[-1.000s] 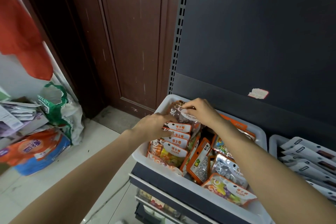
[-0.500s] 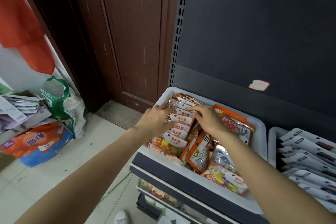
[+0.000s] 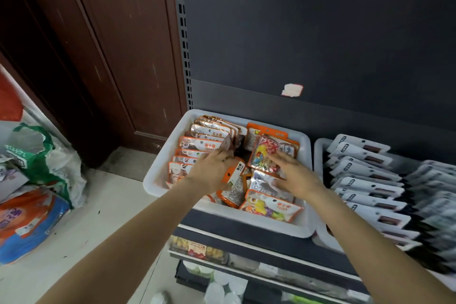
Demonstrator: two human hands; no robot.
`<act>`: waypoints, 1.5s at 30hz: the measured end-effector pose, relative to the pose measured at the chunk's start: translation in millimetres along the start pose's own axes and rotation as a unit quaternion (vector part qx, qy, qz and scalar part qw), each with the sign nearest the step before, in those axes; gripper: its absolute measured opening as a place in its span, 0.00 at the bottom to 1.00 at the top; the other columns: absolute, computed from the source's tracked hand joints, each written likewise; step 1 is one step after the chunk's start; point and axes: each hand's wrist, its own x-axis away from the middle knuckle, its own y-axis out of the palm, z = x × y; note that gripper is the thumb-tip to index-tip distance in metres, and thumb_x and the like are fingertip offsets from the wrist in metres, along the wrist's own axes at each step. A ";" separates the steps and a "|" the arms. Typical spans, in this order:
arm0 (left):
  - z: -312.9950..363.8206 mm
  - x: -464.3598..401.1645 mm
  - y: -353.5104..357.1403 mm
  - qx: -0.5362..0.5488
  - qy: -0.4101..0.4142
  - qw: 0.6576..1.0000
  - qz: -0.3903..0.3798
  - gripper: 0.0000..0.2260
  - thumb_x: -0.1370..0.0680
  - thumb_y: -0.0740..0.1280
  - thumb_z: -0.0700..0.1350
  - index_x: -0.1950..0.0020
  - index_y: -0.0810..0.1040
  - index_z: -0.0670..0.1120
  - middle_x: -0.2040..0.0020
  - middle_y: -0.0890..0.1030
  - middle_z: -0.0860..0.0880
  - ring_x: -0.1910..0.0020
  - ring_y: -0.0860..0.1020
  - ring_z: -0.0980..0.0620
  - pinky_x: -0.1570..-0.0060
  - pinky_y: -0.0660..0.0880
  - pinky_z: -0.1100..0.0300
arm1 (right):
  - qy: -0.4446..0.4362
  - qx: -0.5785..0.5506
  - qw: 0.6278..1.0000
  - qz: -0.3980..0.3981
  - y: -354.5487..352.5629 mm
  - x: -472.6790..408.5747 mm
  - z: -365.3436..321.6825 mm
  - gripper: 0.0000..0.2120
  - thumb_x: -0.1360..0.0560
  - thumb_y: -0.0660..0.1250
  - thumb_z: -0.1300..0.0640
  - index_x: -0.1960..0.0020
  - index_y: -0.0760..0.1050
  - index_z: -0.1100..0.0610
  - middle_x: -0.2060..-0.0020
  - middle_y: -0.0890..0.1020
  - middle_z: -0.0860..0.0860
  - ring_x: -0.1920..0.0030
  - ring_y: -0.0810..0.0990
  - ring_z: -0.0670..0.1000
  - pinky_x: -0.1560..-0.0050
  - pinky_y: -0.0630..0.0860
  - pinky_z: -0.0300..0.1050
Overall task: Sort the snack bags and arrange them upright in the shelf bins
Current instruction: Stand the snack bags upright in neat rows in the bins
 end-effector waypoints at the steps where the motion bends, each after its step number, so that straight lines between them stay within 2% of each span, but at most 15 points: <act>1: -0.8 2.6 0.4 0.009 -0.009 1.000 0.000 0.34 0.25 0.68 0.55 0.23 0.56 0.53 0.23 0.56 0.53 0.24 0.51 0.50 0.27 0.51 0.50 | 0.003 0.009 1.000 0.002 -0.2 1.2 1.2 0.37 0.24 0.66 0.52 0.24 0.47 0.41 0.23 0.46 0.45 0.24 0.56 0.50 0.29 0.64 0.50; 6: 13.9 0.4 -0.6 0.066 0.026 0.995 0.071 0.22 0.21 0.63 0.54 0.28 0.66 0.54 0.26 0.64 0.54 0.25 0.56 0.53 0.27 0.49 0.52 | -0.017 -0.038 0.999 -0.005 3.7 6.1 -5.6 0.36 0.25 0.68 0.53 0.26 0.53 0.37 0.23 0.45 0.49 0.24 0.52 0.54 0.27 0.59 0.56; 11: 33.0 -10.5 2.7 0.135 0.005 0.990 0.049 0.17 0.24 0.67 0.54 0.37 0.75 0.51 0.36 0.73 0.51 0.35 0.69 0.52 0.31 0.59 0.53 | -0.029 -0.053 0.998 0.011 8.2 2.4 -4.1 0.31 0.26 0.70 0.58 0.29 0.64 0.39 0.23 0.49 0.52 0.24 0.52 0.55 0.26 0.58 0.56; 15: 39.2 -19.4 3.2 0.105 -0.020 0.993 0.050 0.14 0.25 0.69 0.54 0.42 0.74 0.51 0.44 0.78 0.52 0.41 0.74 0.51 0.33 0.61 0.50 | -0.021 -0.044 0.999 0.013 8.2 -0.5 -5.6 0.33 0.26 0.70 0.57 0.27 0.61 0.40 0.23 0.50 0.51 0.24 0.54 0.55 0.26 0.59 0.55; 18: 43.1 -25.3 -4.8 0.176 -0.032 0.983 0.039 0.06 0.24 0.68 0.48 0.48 0.77 0.50 0.48 0.81 0.52 0.44 0.77 0.52 0.33 0.59 0.49 | -0.019 -0.054 0.998 0.012 6.9 0.7 -3.1 0.34 0.26 0.70 0.55 0.26 0.59 0.42 0.23 0.50 0.51 0.24 0.54 0.54 0.26 0.59 0.53; 20: 39.2 -26.6 -11.9 0.230 -0.042 0.971 0.053 0.03 0.23 0.67 0.45 0.51 0.78 0.50 0.49 0.82 0.52 0.46 0.78 0.52 0.35 0.65 0.51 | -0.030 -0.081 0.996 0.038 5.8 0.4 0.3 0.32 0.26 0.69 0.57 0.26 0.61 0.43 0.24 0.53 0.52 0.24 0.55 0.54 0.26 0.58 0.52; 24: 18.1 -28.0 -22.0 0.292 -0.076 0.942 0.144 0.04 0.24 0.69 0.44 0.51 0.81 0.46 0.52 0.83 0.49 0.51 0.79 0.51 0.46 0.75 0.56 | -0.030 -0.125 0.988 0.089 2.1 -0.4 0.6 0.32 0.26 0.69 0.56 0.27 0.60 0.40 0.26 0.59 0.50 0.26 0.58 0.52 0.28 0.62 0.53; 27: 4.1 -25.0 -27.2 0.341 -0.079 0.928 0.128 0.06 0.27 0.72 0.41 0.52 0.82 0.40 0.54 0.83 0.44 0.54 0.79 0.49 0.54 0.74 0.62 | 0.012 -0.029 0.998 0.056 -0.5 0.7 -4.3 0.32 0.24 0.66 0.54 0.26 0.55 0.38 0.25 0.58 0.49 0.26 0.59 0.52 0.31 0.67 0.54; 29: -4.7 -21.5 -29.4 0.356 -0.090 0.922 0.126 0.06 0.28 0.73 0.40 0.53 0.83 0.39 0.56 0.82 0.45 0.55 0.79 0.50 0.53 0.74 0.61 | 0.043 0.026 0.998 0.037 -4.5 0.0 -7.9 0.27 0.22 0.64 0.53 0.27 0.59 0.40 0.26 0.59 0.49 0.28 0.61 0.53 0.33 0.68 0.51; 31: -12.8 -16.5 -31.0 0.363 -0.117 0.914 0.140 0.06 0.27 0.73 0.40 0.53 0.83 0.39 0.56 0.82 0.48 0.56 0.78 0.53 0.54 0.72 0.64 | 0.049 0.040 0.998 0.026 -7.9 -2.2 -12.4 0.23 0.23 0.64 0.49 0.29 0.66 0.44 0.27 0.60 0.50 0.28 0.61 0.53 0.33 0.66 0.50; 35: -24.9 -9.8 -31.9 0.386 -0.164 0.889 0.186 0.05 0.27 0.73 0.40 0.53 0.83 0.40 0.56 0.82 0.48 0.56 0.78 0.55 0.57 0.69 0.72 | -0.023 -0.075 0.996 0.042 -7.3 -8.9 -29.6 0.26 0.23 0.64 0.48 0.27 0.63 0.49 0.26 0.60 0.49 0.27 0.59 0.50 0.29 0.59 0.48; 37: -25.5 -8.9 -34.8 0.430 -0.161 0.870 0.180 0.03 0.28 0.74 0.41 0.57 0.82 0.43 0.58 0.82 0.49 0.60 0.77 0.57 0.58 0.71 0.70 | -0.034 -0.112 0.993 0.019 -7.5 -14.6 -42.9 0.24 0.24 0.66 0.50 0.30 0.66 0.51 0.31 0.66 0.49 0.31 0.64 0.50 0.33 0.62 0.47; 39: -28.5 -9.7 -36.1 0.445 -0.139 0.871 0.154 0.05 0.28 0.74 0.42 0.61 0.79 0.47 0.60 0.81 0.52 0.60 0.77 0.59 0.58 0.72 0.66 | -0.007 -0.127 0.992 0.017 -7.7 -22.4 -52.4 0.12 0.25 0.67 0.52 0.42 0.72 0.51 0.41 0.74 0.50 0.43 0.72 0.49 0.44 0.69 0.45; 41: -35.3 -10.3 -35.6 0.437 -0.141 0.879 0.132 0.06 0.28 0.74 0.42 0.62 0.78 0.50 0.59 0.80 0.52 0.57 0.77 0.57 0.57 0.72 0.63 | 0.025 -0.128 0.991 0.034 -10.4 -30.5 -55.3 0.05 0.24 0.67 0.55 0.54 0.70 0.50 0.52 0.77 0.49 0.52 0.75 0.49 0.49 0.72 0.48; 45: -48.5 -13.4 -31.9 0.411 -0.175 0.889 0.102 0.06 0.28 0.73 0.41 0.54 0.80 0.50 0.49 0.82 0.47 0.52 0.79 0.51 0.53 0.75 0.61 | 0.075 -0.065 0.991 0.088 -17.8 -35.2 -49.2 0.05 0.21 0.61 0.56 0.55 0.67 0.52 0.56 0.77 0.50 0.57 0.75 0.51 0.60 0.70 0.47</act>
